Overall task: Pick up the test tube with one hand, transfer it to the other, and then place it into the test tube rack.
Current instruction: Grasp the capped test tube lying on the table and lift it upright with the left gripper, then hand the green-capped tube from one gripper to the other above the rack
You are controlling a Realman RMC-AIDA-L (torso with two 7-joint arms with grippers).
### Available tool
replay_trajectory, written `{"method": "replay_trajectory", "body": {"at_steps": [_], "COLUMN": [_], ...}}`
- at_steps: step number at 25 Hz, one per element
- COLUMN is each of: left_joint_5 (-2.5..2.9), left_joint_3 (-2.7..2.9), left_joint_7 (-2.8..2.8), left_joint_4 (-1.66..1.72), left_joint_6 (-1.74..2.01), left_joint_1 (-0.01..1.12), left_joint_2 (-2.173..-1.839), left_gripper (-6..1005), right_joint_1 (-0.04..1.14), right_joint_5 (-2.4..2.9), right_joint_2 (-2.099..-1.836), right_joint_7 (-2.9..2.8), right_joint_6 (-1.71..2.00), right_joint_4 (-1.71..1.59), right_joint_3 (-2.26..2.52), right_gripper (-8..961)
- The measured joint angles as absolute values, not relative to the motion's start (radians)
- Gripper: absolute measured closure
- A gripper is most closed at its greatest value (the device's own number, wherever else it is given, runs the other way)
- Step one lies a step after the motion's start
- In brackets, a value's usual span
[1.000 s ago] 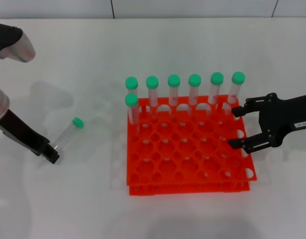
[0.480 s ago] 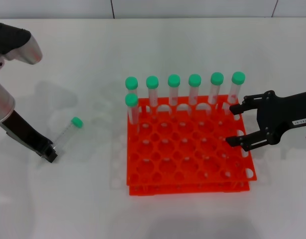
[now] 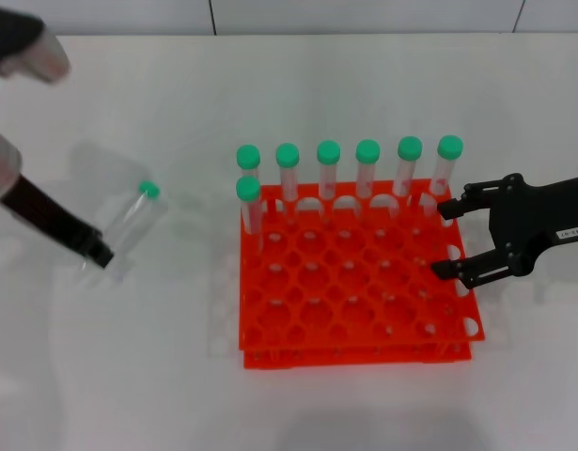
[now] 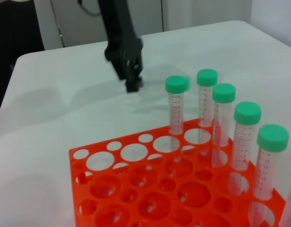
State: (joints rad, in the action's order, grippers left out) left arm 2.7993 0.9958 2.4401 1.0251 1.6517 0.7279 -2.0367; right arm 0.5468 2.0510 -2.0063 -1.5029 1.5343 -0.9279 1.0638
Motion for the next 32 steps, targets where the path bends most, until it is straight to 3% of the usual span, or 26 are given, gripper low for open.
{"method": "replay_trajectory", "body": {"at_steps": [10,22,26,32], "left_joint_5": [2.481,2.046,1.954,1.874], "left_joint_3": [0.959,0.931,0.931,0.931], "left_joint_7": [2.391,1.967,1.824,1.599], "left_joint_4": [1.381,1.345,1.225,0.849], "left_joint_6": [1.712,1.689,1.656,1.643], "left_joint_1": [0.601,0.544,0.555,0.687], "left_joint_2": [-2.028,-2.041,-2.039,-1.997], "left_gripper": [805,806,806,806], "right_joint_1": [0.54,0.548,0.548,0.548], "right_joint_5": [2.04,2.016,2.001,1.97], "right_joint_2": [-2.003,-2.009,-2.01,-2.012], "right_joint_7": [-1.503,-1.498,-1.494,-1.475], "right_joint_6": [1.581,1.591,1.591,1.59], "right_joint_4": [-0.931,-0.933,-0.931,-0.923], "right_joint_3": [1.052,1.06,1.061,1.063], "right_gripper": [137,138,138,139]}}
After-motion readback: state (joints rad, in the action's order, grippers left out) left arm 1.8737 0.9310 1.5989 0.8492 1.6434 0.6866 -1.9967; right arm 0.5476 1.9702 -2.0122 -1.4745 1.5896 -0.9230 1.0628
